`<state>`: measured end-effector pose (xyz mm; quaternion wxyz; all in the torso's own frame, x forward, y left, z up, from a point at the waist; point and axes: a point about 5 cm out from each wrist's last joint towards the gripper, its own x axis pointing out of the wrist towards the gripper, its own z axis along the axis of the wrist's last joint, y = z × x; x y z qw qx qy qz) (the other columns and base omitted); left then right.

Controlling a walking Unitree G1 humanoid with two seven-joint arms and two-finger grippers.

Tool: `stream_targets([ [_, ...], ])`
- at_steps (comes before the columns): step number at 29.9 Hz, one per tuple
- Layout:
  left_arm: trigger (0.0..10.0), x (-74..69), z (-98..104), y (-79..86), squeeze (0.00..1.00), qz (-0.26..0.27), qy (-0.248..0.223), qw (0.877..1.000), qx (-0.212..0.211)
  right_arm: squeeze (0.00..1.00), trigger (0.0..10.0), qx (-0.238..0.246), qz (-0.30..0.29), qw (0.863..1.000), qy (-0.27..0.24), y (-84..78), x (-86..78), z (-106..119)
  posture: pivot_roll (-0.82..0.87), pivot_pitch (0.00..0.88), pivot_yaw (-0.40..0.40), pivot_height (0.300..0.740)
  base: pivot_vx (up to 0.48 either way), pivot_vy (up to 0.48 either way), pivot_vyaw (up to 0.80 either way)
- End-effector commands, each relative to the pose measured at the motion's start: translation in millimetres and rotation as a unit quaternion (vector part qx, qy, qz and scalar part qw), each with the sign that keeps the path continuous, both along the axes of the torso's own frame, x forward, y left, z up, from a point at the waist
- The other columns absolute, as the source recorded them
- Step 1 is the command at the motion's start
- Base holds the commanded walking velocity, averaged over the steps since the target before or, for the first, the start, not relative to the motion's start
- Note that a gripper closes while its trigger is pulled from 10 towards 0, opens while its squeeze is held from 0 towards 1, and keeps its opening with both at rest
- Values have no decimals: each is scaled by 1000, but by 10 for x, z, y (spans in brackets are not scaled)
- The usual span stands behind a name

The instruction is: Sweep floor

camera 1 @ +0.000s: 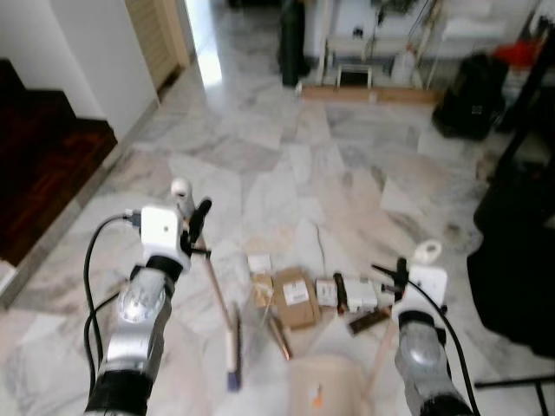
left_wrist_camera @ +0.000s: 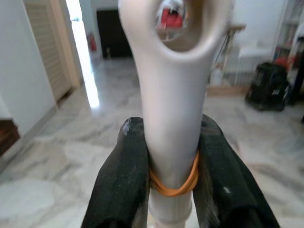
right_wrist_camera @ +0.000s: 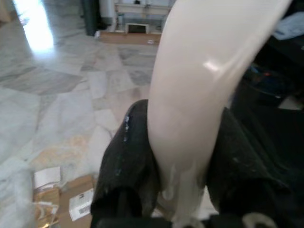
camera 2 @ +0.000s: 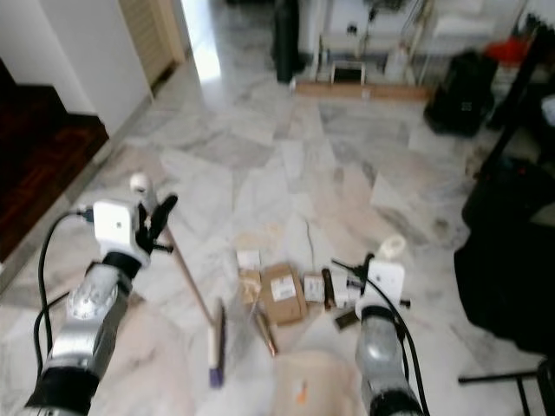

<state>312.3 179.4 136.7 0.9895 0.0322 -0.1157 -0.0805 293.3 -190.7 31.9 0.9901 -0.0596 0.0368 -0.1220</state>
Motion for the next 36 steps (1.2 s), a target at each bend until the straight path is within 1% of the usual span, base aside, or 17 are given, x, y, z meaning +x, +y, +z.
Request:
stream_targets([
  [1, 10000, 20, 142, -12, 0, -6, -28, 999, 15, 0, 10000, 4, -8, 1000, 5, -13, -24, -26, 51, 66, 54, 740, 0, 0, 0],
  [12, 10000, -3, 176, -59, 0, -27, -30, 999, 3, 0, 10000, -20, -36, 999, 9, -80, -62, -43, 53, 76, 54, 740, 0, 0, 0],
  [13, 10000, -2, 186, -70, 0, -33, -31, 999, 3, 0, 10000, -20, -37, 999, 8, -84, -62, -42, 53, 78, 54, 740, 0, 0, 0],
  [14, 10000, 0, 204, -104, 0, -50, -29, 998, 5, 0, 10000, -21, -39, 999, 9, -91, -61, -41, 55, 78, 53, 740, 0, 0, 0],
  [17, 10000, 1, 202, -131, 0, -64, -24, 998, 5, 0, 10000, -22, -41, 999, 9, -91, -58, -40, 55, 77, 54, 740, 0, 0, 0],
  [23, 10000, -18, 110, -156, 0, -85, -1, 996, 13, 0, 10000, -23, -46, 999, 9, -82, -56, -39, 54, 77, 57, 740, 0, 0, 0],
  [26, 10000, -29, 69, -169, 0, -99, 11, 995, 18, 0, 10000, -14, -44, 999, 8, -63, -56, -43, 54, 79, 59, 740, 0, 0, 0],
  [28, 10000, -42, 40, -184, 0, -116, 23, 993, 21, 0, 10000, -7, -40, 999, 8, -37, -57, -50, 52, 81, 61, 740, 0, 0, 0],
  [29, 10000, -42, 40, -184, 0, -116, 23, 993, 21, 0, 10000, -7, -40, 999, 8, -37, -57, -50, 52, 81, 61, 740, 0, 0, 0],
  [31, 10000, -58, 4, -196, 0, -135, 39, 990, 19, 0, 10000, -4, -37, 999, 8, -21, -58, -54, 54, 82, 62, 740, 0, 0, 0],
  [35, 10000, -77, -44, -185, 0, -141, 51, 988, 20, 0, 10000, -3, -36, 999, 9, -11, -61, -60, 55, 84, 62, 740, 0, 0, 0],
  [36, 10000, -93, -91, -168, 0, -141, 61, 988, 23, 0, 10000, -3, -36, 999, 10, -8, -62, -62, 52, 88, 63, 740, 0, 0, 0],
])
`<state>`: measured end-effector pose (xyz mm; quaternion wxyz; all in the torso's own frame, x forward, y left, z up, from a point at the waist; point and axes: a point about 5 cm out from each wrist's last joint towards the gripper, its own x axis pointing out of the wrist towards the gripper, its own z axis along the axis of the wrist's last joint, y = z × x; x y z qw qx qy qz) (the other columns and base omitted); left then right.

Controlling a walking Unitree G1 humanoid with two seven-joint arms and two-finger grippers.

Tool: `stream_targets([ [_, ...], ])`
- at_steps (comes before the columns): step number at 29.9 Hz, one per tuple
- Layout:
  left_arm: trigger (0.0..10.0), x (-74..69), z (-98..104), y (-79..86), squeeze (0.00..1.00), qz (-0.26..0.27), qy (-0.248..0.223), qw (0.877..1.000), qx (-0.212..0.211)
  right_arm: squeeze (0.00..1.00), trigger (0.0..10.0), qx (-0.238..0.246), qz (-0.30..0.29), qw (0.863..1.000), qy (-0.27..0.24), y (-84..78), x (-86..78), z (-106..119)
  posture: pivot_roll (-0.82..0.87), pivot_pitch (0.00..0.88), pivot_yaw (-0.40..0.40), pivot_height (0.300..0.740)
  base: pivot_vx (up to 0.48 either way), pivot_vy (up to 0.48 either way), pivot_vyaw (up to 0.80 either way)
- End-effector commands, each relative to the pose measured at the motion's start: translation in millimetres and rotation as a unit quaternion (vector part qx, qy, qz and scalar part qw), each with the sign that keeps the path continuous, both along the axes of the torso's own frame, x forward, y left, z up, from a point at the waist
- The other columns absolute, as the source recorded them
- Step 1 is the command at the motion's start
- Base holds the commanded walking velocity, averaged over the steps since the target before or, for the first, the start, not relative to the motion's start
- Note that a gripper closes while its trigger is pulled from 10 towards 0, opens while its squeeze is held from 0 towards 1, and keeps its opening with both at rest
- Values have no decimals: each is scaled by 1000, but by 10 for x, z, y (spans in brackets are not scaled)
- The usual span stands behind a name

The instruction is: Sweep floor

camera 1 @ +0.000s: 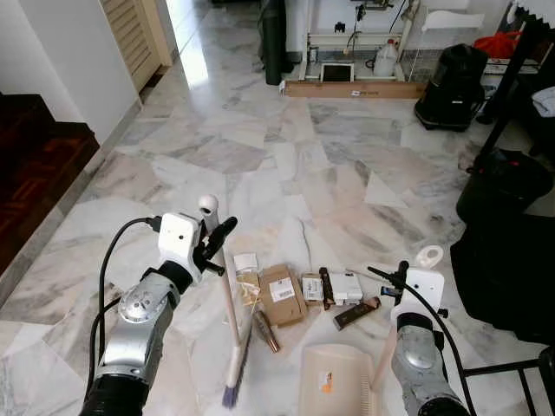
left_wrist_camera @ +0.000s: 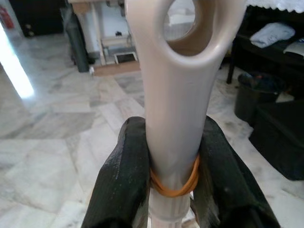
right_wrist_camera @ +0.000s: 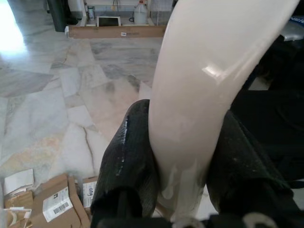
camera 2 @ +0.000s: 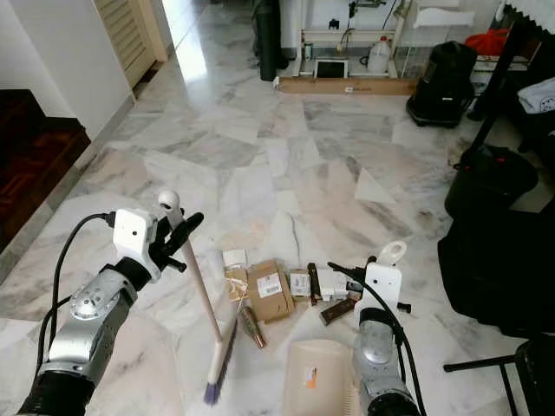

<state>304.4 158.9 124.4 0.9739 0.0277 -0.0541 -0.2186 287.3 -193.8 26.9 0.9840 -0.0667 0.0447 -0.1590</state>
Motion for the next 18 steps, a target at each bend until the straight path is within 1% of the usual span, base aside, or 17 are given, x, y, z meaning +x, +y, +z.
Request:
stream_targets([
  [1, 10000, -21, 11, 45, 0, -4, -1, 1000, 4, 0, 10000, 6, 2, 1000, 3, 25, -2, -11, 52, 89, 63, 740, 0, 0, 0],
  [8, 10000, -34, -105, 84, 0, 12, 16, 1000, 6, 0, 10000, 7, 5, 1000, 3, 32, -2, -12, 49, 91, 62, 740, 0, 0, 0],
  [9, 10000, -22, -145, 120, 0, 27, 20, 999, 6, 0, 10000, 7, 5, 1000, 2, 33, -1, -10, 48, 92, 62, 740, 0, 0, 0],
  [13, 10000, -4, -244, 199, 0, 61, 28, 998, 2, 0, 10000, 8, 6, 1000, 1, 40, -2, -9, 41, 98, 62, 740, 0, 0, 0],
  [18, 10000, 2, -271, 208, 0, 68, 31, 997, -2, 0, 10000, 8, 6, 1000, 0, 40, -7, -11, 41, 100, 61, 740, 0, 0, 0],
])
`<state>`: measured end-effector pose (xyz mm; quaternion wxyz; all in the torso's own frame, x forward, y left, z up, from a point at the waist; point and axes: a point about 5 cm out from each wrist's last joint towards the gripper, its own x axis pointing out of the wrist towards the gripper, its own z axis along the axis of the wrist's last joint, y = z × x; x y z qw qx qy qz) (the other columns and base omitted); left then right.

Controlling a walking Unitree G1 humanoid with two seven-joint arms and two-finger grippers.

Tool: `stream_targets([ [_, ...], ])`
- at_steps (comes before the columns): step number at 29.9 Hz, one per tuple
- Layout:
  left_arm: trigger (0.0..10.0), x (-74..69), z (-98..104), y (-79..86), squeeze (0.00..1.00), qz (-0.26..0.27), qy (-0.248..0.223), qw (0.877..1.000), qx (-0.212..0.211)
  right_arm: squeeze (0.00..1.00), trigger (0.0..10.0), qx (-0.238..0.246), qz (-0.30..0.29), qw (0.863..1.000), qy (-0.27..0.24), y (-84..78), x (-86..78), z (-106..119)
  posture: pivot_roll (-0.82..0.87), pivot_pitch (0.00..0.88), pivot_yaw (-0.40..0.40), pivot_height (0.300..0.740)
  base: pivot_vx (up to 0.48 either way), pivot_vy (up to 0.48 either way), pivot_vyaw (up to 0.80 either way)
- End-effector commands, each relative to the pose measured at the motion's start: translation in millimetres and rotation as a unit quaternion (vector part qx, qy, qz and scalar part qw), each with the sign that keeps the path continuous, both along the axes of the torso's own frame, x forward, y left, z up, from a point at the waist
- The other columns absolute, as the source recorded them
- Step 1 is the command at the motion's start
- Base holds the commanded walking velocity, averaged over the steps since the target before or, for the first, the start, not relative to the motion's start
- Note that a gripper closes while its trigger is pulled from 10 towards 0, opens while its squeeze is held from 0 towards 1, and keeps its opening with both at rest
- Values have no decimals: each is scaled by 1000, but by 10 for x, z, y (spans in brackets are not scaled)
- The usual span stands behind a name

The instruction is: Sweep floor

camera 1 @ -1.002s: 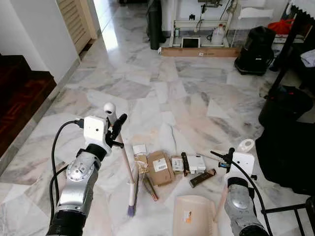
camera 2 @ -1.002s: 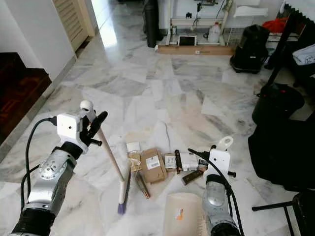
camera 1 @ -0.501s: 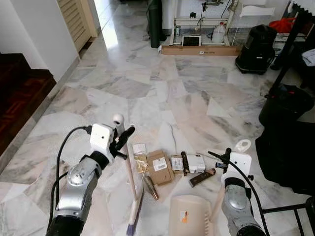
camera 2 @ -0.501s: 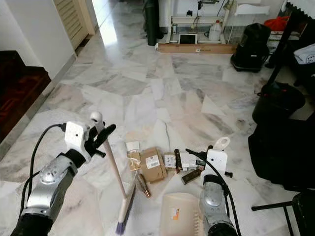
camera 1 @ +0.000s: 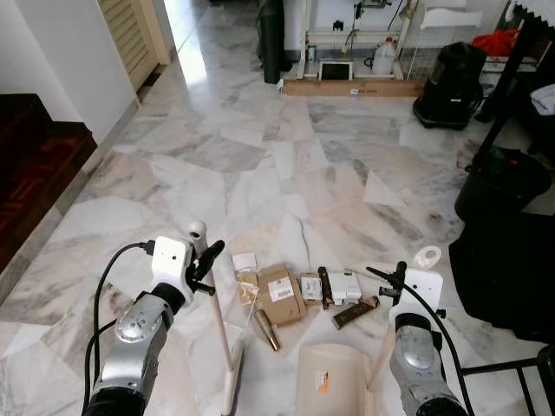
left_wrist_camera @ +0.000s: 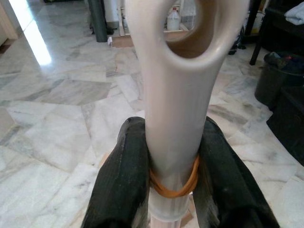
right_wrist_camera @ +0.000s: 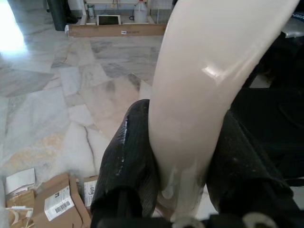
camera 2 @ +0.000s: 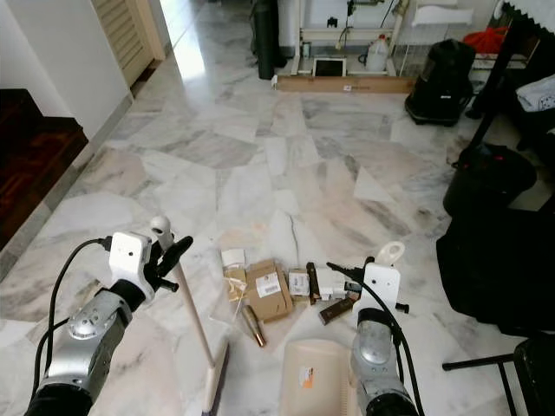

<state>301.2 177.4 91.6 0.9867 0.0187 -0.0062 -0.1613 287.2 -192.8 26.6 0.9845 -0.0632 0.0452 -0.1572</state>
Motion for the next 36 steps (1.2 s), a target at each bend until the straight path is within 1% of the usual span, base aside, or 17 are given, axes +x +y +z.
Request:
stream_targets([
  [1, 10000, 35, 50, 21, 0, 9, -17, 1000, 1, 0, 10000, 5, 4, 1000, 0, 33, -7, -9, 43, 100, 62, 740, 0, 0, 0],
  [5, 10000, 29, -6, 21, 0, 15, -13, 1000, -1, 0, 10000, 5, 7, 1000, 1, 47, -5, -10, 41, 100, 61, 740, 0, 0, 0],
  [15, 10000, 24, -25, 28, 0, 25, -17, 1000, 5, 0, 10000, 7, 10, 1000, 0, 55, 0, -6, 40, 98, 61, 740, 0, 0, 0],
  [26, 10000, 34, -36, 20, 0, 24, -20, 999, 6, 0, 10000, 7, 13, 1000, 0, 66, 10, -2, 42, 74, 60, 740, 301, 0, 0],
  [36, 10000, 40, -34, 21, 0, 22, -22, 1000, 6, 0, 10000, 6, 14, 1000, 2, 71, 14, -5, 46, 80, 59, 740, 352, 0, 0],
])
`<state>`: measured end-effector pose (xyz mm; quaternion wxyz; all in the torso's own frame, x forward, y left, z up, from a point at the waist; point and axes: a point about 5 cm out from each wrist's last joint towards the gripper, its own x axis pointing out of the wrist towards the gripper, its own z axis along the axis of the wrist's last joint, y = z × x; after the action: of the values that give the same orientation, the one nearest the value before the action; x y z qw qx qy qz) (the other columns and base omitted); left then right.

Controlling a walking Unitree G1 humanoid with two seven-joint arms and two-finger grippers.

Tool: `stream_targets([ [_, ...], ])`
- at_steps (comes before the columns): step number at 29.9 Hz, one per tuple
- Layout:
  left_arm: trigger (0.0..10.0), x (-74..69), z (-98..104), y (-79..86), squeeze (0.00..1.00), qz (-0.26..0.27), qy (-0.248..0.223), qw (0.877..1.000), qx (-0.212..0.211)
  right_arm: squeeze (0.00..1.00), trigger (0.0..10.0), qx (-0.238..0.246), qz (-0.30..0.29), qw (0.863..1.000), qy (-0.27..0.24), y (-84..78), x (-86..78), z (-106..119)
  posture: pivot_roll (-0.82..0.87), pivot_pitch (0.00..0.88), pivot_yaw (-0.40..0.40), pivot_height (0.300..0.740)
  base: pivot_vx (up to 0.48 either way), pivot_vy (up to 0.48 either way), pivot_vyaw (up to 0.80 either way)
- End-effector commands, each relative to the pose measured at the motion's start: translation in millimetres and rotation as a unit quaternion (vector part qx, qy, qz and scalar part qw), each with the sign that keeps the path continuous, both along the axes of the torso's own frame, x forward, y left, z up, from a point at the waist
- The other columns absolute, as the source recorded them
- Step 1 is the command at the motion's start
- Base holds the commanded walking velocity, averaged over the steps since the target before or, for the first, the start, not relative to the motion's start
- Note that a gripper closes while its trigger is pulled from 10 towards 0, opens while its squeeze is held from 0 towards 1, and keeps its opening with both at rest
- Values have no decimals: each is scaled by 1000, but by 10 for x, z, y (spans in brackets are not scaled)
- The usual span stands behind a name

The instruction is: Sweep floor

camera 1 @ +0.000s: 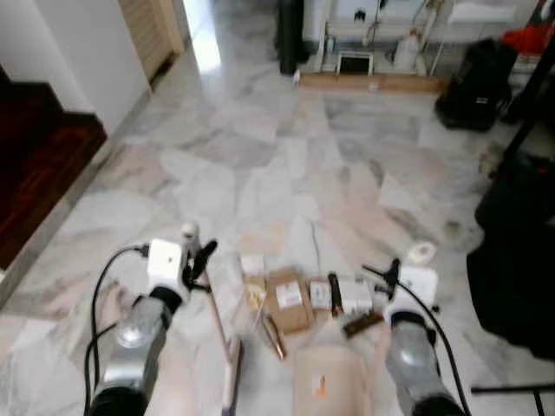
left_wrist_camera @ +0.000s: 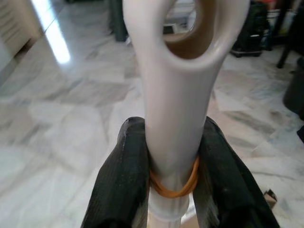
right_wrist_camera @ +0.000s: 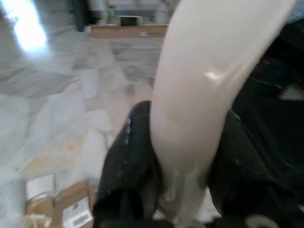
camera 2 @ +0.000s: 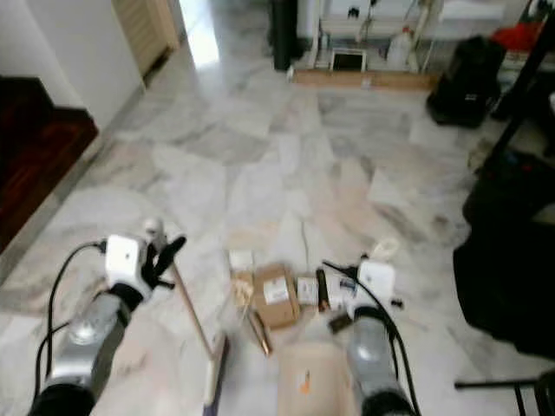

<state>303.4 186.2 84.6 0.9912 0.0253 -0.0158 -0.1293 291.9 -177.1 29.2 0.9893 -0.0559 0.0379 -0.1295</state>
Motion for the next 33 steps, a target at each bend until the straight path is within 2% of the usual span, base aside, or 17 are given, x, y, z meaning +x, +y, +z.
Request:
stream_targets([
  [1, 10000, 17, 37, -68, 0, -11, -11, 1000, 1, 0, 10000, -2, -15, 1000, 9, -87, -33, -31, 46, 83, 59, 740, 356, 0, 0],
  [6, 10000, 19, 38, -73, 0, -14, -11, 1000, 1, 0, 10000, -3, -15, 1000, 9, -86, -34, -32, 48, 87, 57, 740, 334, 0, 0],
  [26, 10000, 51, 93, -87, 0, -22, -23, 999, 13, 0, 10000, -1, -7, 1000, 13, -47, -35, -44, 46, 100, 59, 740, 0, 0, 0],
  [33, 10000, 29, 12, -148, 0, -55, 11, 998, -12, 0, 10000, 18, 22, 999, 32, 41, -65, -116, 45, 100, 61, 740, 0, 0, 0],
])
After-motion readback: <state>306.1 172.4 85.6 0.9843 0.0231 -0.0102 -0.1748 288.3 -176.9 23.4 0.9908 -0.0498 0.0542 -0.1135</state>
